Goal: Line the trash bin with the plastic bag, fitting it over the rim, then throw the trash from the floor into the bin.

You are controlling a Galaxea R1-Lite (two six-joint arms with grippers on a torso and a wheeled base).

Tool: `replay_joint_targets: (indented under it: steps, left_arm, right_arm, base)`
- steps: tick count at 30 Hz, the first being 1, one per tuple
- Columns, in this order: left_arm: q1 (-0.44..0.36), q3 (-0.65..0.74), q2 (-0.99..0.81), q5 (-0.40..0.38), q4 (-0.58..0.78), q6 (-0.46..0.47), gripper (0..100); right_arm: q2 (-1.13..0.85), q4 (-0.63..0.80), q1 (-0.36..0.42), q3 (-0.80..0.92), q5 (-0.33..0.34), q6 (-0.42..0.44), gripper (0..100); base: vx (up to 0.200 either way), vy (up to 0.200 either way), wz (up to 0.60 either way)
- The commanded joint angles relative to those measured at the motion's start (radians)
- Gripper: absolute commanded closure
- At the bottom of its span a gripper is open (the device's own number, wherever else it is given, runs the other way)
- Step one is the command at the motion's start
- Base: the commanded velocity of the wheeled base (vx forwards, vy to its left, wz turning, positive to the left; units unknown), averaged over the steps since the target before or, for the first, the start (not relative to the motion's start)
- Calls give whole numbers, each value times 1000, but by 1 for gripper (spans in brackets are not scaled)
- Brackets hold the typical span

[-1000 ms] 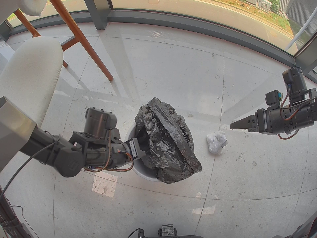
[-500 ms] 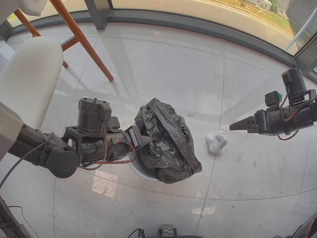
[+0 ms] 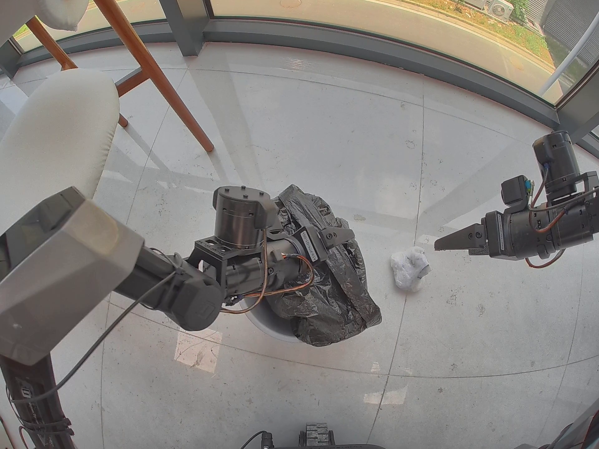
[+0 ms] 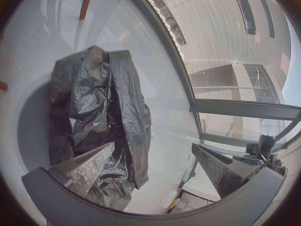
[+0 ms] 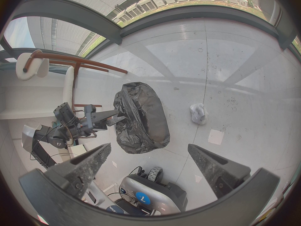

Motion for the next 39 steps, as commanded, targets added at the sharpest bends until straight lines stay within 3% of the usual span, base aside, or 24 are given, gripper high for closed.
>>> replay_joint_targets:
  steps: [1,10,11,26,37,39]
  left_arm:
    - [-2,-71,95,1,5,-3,0]
    - [-2,-154,166,3,15,-10,0]
    - [-2,-162,170,3,15,-10,100]
    - [28,-154,166,13,15,-10,100]
    - [100,183,-92,19,11,-6,100]
    - [141,283,-153,18,6,-4,100]
  right_arm:
    - [5,-1,0,0,0,0,0]
    - [14,-101,-4,32,-6,0,0]
    - [14,-105,-4,32,-7,0,0]
    - [8,-102,-5,34,-9,0,0]
    - [3,-105,-7,52,-9,0,0]
    - [6,-107,-7,51,-9,0,0]
  base:
    - [0,0,0]
    - [0,0,0]
    - [0,0,0]
    - [0,0,0]
    - [0,0,0]
    - [0,0,0]
